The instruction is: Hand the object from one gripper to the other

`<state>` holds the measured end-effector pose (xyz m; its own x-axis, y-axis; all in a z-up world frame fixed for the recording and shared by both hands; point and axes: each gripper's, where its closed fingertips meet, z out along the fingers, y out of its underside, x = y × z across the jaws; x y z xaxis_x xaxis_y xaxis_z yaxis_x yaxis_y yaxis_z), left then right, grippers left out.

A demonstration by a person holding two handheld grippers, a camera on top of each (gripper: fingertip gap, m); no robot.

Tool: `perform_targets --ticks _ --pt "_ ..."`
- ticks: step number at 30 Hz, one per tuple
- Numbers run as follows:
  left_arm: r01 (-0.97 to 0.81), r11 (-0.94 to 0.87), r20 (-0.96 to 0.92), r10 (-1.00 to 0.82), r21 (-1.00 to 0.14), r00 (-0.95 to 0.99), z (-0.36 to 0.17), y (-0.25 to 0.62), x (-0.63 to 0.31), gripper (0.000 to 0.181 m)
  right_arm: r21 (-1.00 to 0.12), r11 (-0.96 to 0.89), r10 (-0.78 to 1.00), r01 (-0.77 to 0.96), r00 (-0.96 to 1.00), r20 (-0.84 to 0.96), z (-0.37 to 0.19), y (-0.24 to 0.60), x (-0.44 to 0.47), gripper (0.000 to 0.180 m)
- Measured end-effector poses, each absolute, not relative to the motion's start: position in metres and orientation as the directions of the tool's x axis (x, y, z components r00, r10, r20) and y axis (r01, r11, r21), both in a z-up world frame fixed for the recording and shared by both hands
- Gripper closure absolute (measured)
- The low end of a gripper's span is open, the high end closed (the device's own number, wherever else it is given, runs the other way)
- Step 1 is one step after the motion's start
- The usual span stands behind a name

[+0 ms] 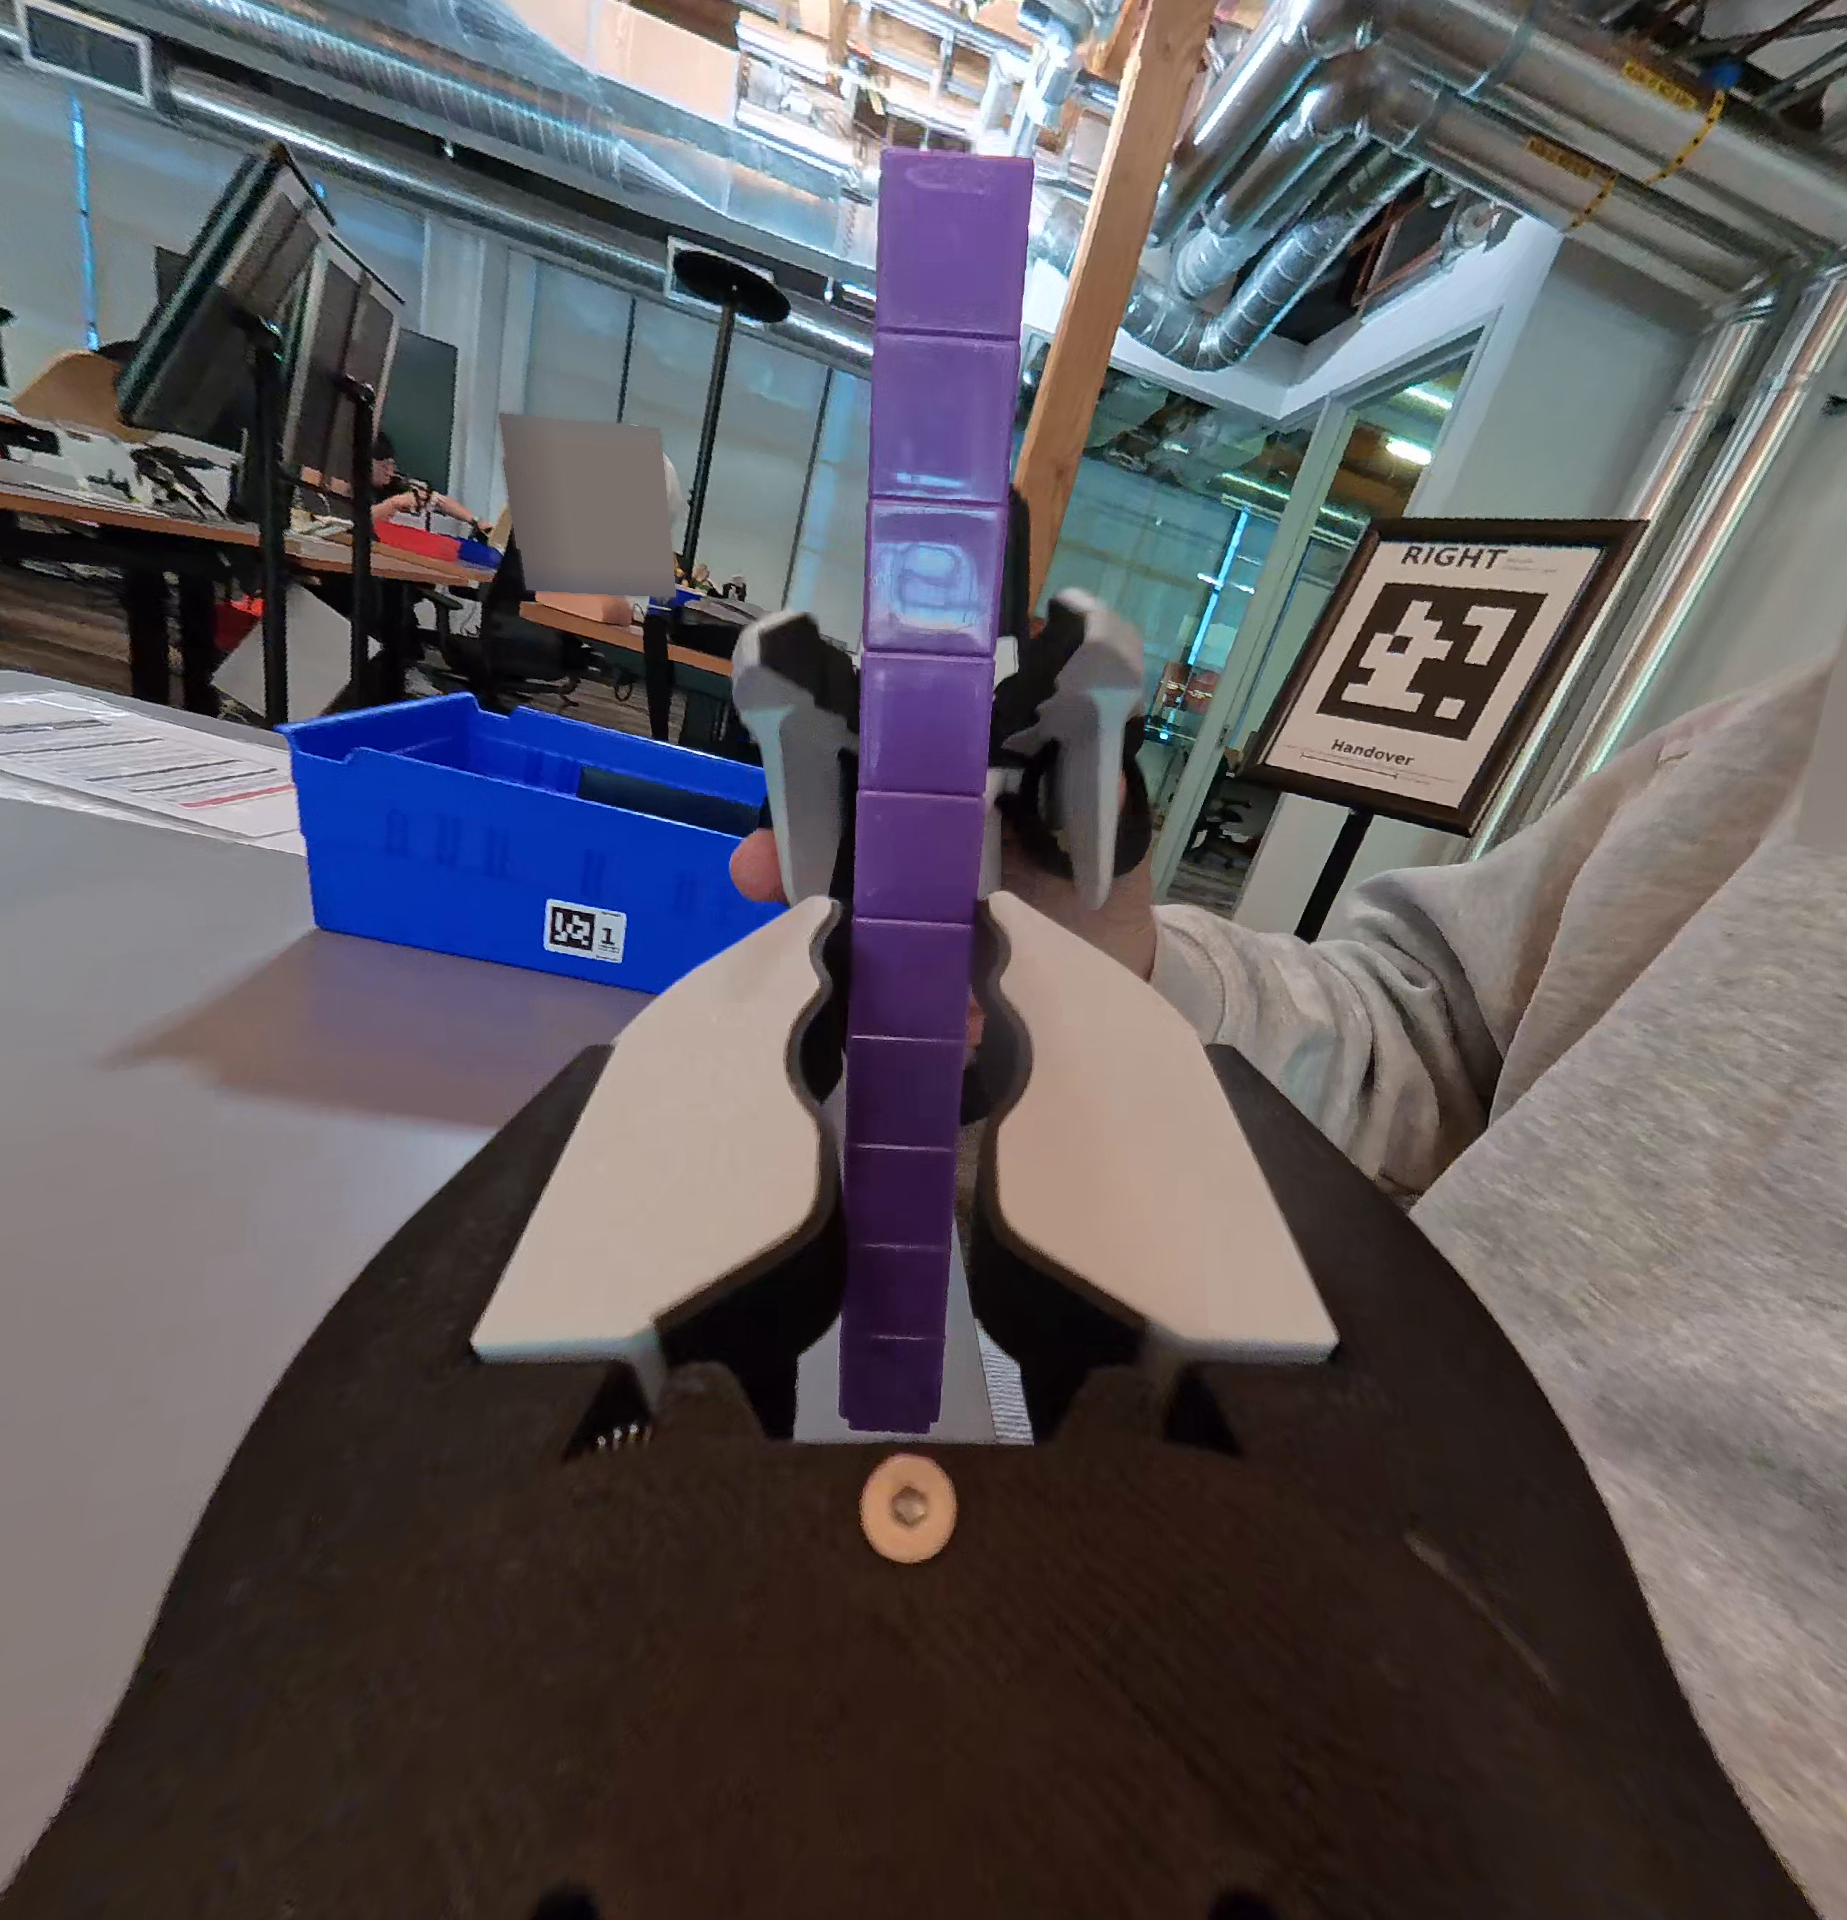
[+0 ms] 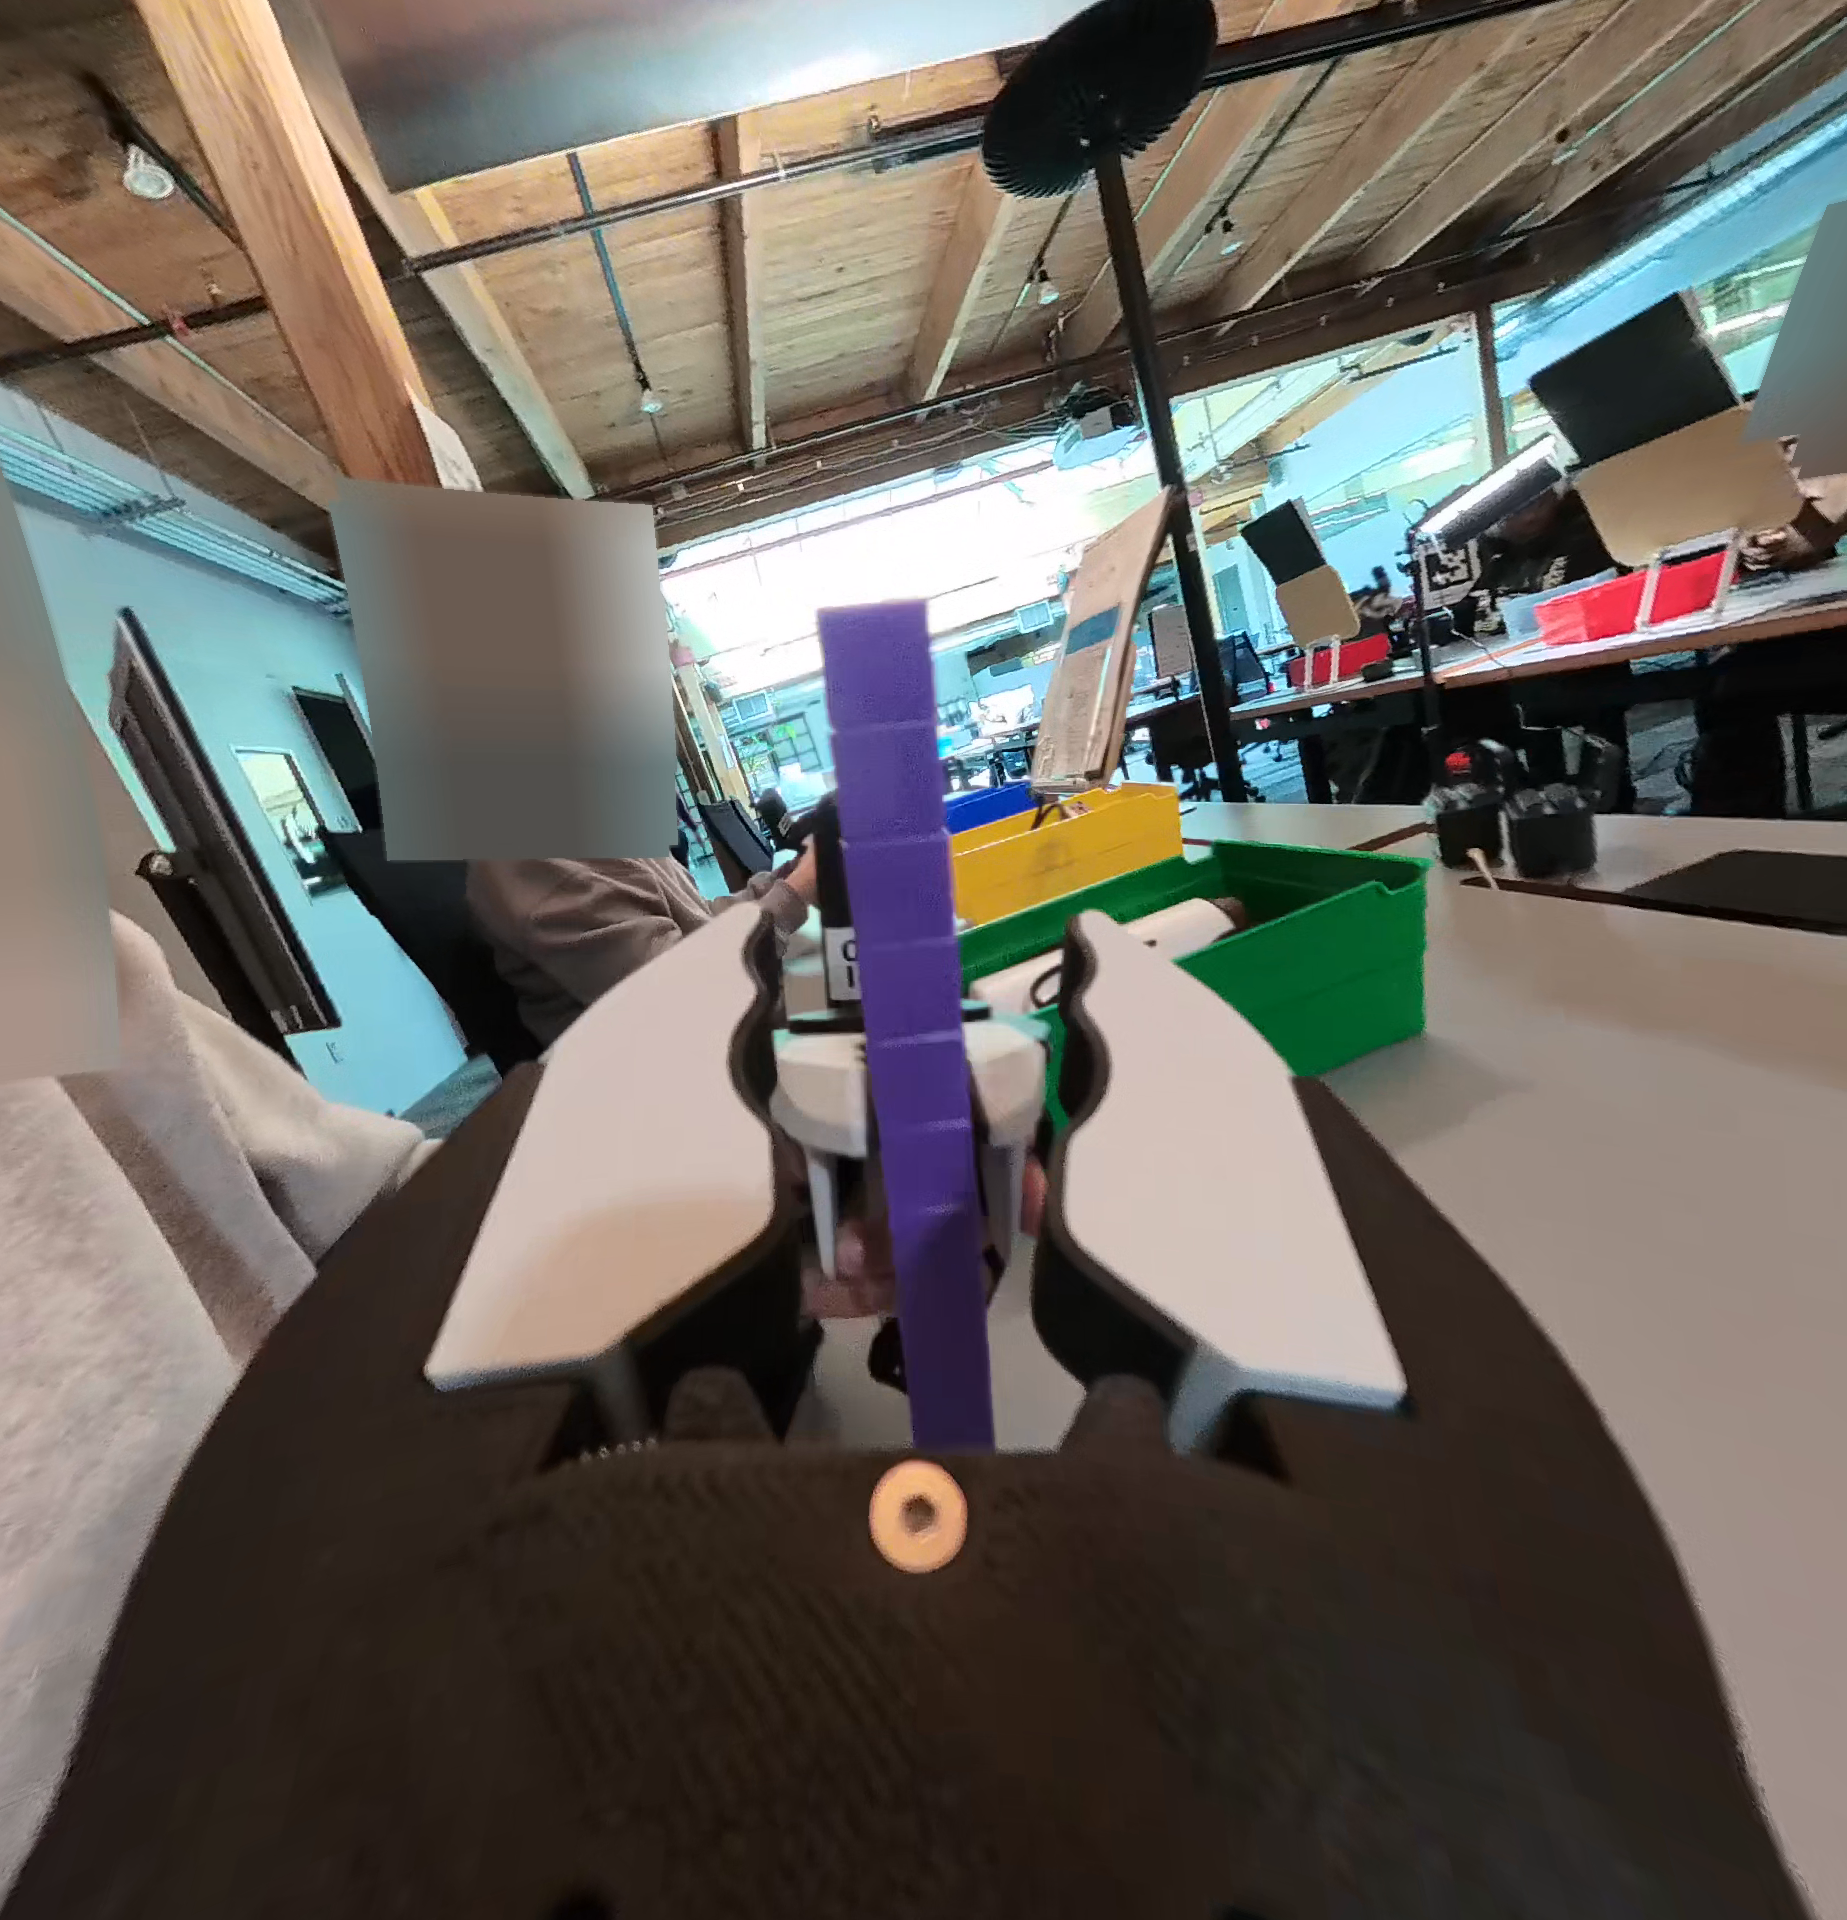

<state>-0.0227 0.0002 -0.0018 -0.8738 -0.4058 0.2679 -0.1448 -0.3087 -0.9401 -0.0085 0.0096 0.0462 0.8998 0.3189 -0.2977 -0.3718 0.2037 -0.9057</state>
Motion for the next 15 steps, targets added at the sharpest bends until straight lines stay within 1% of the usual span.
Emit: perform_targets --ticks 5,9,10,11,15 --pt "-0.174 -0.299 0.282 -0.368 -0.938 -0.886 -0.009 -0.012 -0.026 0.158 -0.912 0.270 0.319 -0.309 0.922 -0.218 0.070 0.004 -0.021 0.129" --pt "-0.192 -0.276 0.285 -0.352 -0.942 -0.892 -0.013 -0.021 -0.028 0.158 -0.923 0.282 0.249 -0.262 0.949 -0.193 0.076 0.001 -0.013 0.134" --pt "-0.191 -0.274 0.283 -0.351 -0.942 -0.893 -0.012 -0.022 -0.028 0.158 -0.932 0.282 0.224 -0.228 0.960 -0.167 0.074 0.001 -0.011 0.139" --pt "-0.191 -0.273 0.282 -0.350 -0.943 -0.893 -0.012 -0.024 -0.029 0.158 -0.941 0.278 0.207 -0.191 0.969 -0.135 0.071 0.000 -0.009 0.154" --pt "-0.200 -0.284 0.296 -0.350 -0.938 -0.889 -0.012 -0.026 -0.028 0.157 -0.944 0.280 0.219 -0.173 0.969 -0.112 0.071 -0.002 -0.012 0.156"
